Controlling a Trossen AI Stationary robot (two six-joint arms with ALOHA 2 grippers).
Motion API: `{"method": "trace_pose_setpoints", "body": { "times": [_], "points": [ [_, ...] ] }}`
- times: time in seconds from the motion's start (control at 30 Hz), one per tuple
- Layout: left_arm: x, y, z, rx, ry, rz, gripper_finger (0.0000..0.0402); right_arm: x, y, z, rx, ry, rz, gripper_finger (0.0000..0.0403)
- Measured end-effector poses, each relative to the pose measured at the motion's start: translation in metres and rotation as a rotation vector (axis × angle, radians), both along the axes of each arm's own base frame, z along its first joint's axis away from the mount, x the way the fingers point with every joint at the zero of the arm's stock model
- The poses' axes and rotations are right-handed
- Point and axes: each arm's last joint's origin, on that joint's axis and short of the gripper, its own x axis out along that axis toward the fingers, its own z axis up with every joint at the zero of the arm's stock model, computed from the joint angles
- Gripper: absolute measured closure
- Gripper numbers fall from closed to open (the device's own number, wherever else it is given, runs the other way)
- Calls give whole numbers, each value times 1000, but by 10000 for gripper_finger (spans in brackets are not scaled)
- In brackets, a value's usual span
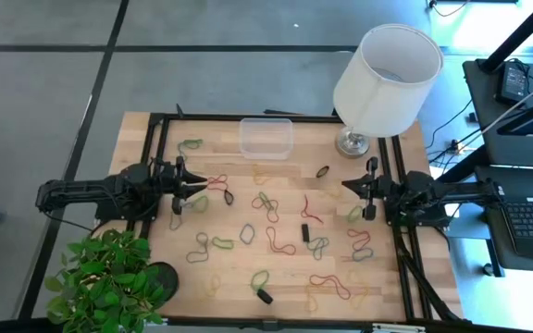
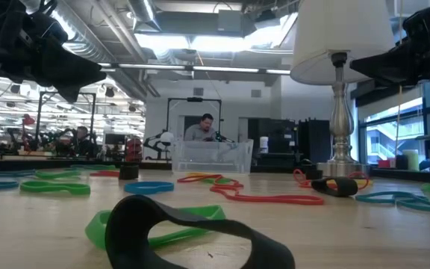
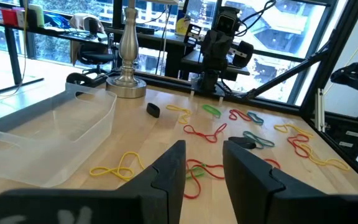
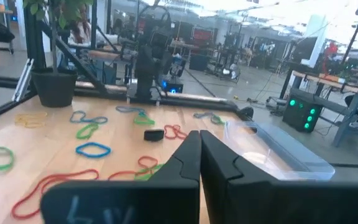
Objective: Pick and place rubber bands into bin
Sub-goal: Put the black rubber band into the transparent bin
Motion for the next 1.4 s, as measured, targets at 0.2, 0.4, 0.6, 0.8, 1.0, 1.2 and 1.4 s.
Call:
{"method": "trace_pose_setpoints", "body": {
  "times": [0.2,0.4,0.6,0.8,1.0,1.2,1.4],
  "points": [
    [0,0,0,0,0,0,300,4,-2,3,-7,44,-87,401],
    [0,0,0,0,-1,0,300,16,-3,19,51,125,-133,402],
    [0,0,0,0,0,0,300,37,-1,36,133,290,-149,402],
    [0,0,0,0,0,0,300,64,1,45,184,509,-187,400],
    [0,0,0,0,-1,0,300,96,3,41,52,734,-179,378],
    [0,0,0,0,0,0,300,131,6,32,-14,971,-181,340],
    [0,0,0,0,0,0,300,165,5,19,-147,1253,-217,298]
  ]
}}
